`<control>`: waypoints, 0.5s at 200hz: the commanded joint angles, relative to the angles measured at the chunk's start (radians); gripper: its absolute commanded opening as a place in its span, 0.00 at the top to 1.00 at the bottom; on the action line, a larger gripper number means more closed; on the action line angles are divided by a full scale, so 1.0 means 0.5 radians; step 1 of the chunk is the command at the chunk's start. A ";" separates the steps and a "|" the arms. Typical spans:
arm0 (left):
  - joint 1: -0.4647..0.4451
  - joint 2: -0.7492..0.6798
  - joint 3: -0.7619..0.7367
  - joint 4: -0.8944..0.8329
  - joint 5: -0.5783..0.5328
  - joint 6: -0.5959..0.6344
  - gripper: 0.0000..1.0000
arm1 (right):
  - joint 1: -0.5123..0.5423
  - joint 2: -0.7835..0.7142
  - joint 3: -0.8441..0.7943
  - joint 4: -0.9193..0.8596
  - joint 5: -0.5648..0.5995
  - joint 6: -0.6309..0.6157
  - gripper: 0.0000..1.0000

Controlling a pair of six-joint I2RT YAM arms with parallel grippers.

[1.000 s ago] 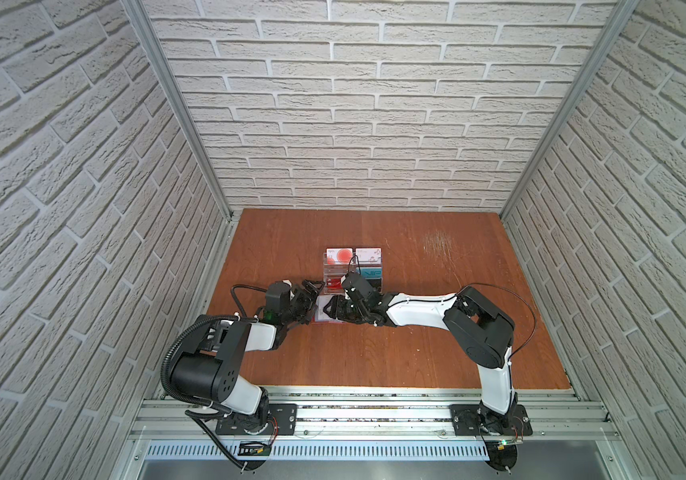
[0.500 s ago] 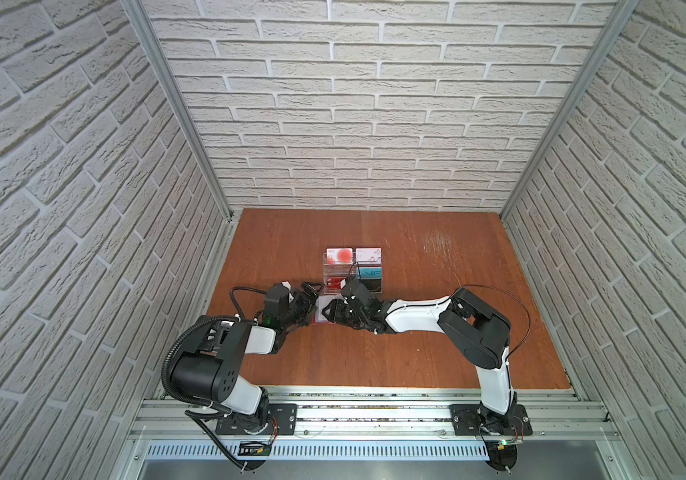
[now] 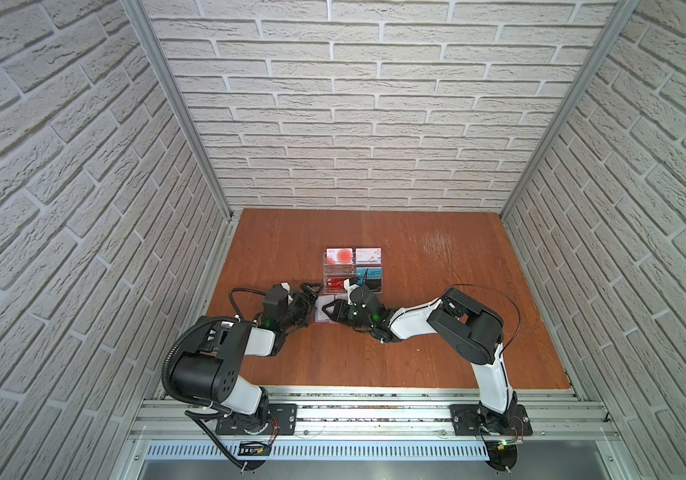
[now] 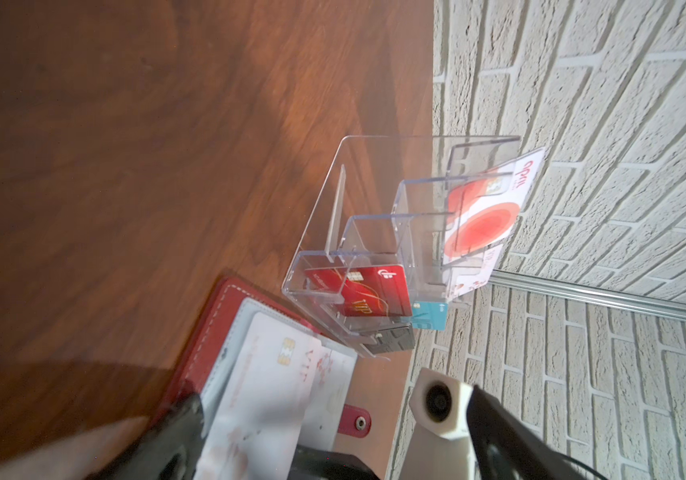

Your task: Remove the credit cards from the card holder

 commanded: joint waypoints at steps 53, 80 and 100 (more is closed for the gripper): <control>0.013 0.032 -0.094 -0.232 -0.020 0.021 0.02 | -0.052 -0.007 -0.121 0.259 -0.032 0.026 0.73; 0.017 0.031 -0.101 -0.232 -0.020 0.023 0.02 | -0.069 -0.036 -0.149 0.255 -0.039 0.018 0.75; 0.022 0.026 -0.104 -0.235 -0.019 0.023 0.02 | -0.072 -0.036 -0.155 0.264 -0.043 0.015 0.79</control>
